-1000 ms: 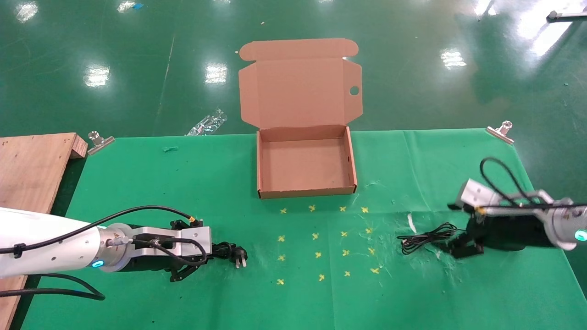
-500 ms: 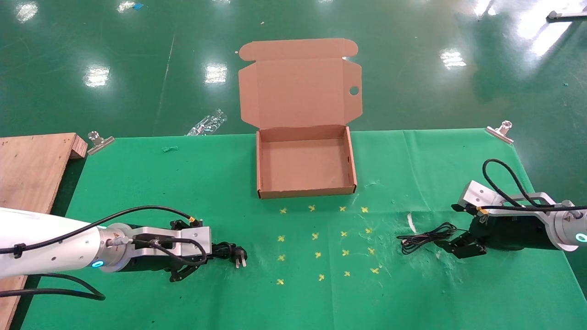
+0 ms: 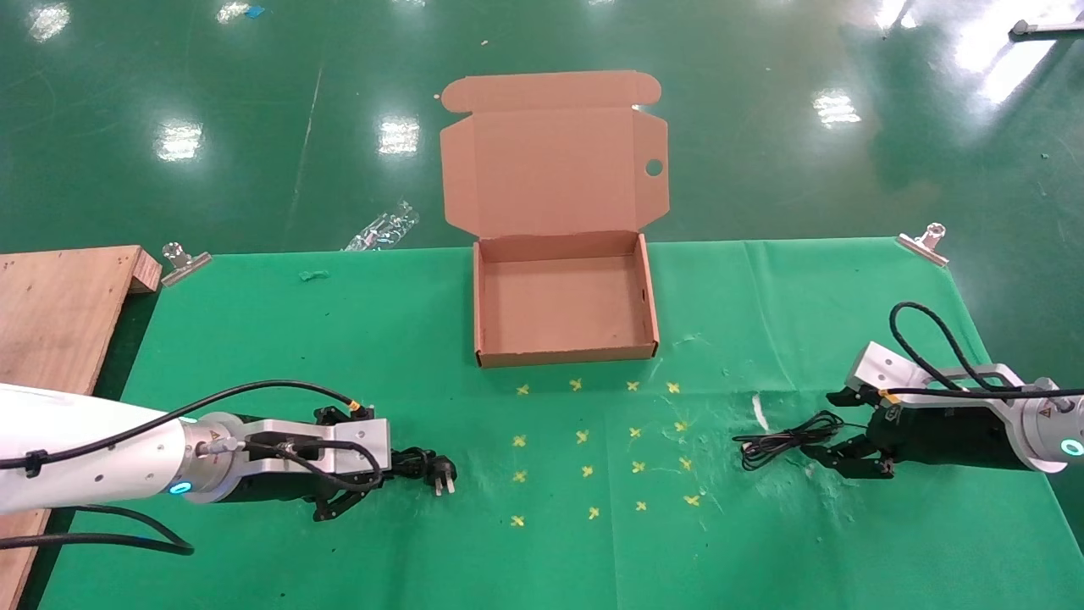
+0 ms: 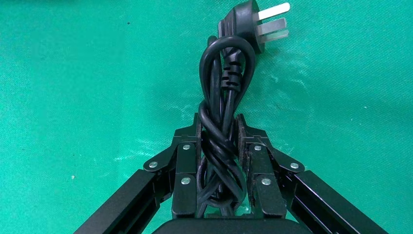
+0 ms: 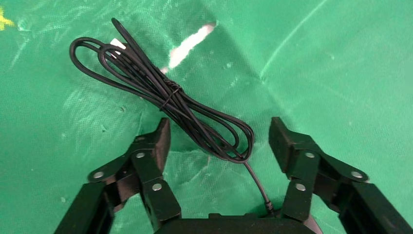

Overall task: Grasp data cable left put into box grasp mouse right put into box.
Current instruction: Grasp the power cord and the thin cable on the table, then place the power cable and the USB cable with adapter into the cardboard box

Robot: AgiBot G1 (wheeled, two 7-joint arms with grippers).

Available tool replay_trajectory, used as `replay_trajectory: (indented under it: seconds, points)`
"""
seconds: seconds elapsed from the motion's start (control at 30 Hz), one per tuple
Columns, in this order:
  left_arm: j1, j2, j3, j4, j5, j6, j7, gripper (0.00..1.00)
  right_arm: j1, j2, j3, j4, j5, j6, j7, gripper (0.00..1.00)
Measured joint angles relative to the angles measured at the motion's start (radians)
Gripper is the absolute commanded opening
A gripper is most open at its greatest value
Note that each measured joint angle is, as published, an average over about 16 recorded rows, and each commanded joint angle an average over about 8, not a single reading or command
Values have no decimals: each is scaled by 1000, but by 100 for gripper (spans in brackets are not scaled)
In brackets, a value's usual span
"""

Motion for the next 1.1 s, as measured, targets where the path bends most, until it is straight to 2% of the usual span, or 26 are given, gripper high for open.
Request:
replay_trajectory:
  seconds: [0.77,1.1]
  points:
    - [0,0,0,0,0,0,0,0,17,23,14,30,18,-6,32,0]
    - [-20,-12,-13,-4,-27,14,5,0,79,78,27,73,31,-48,75,0]
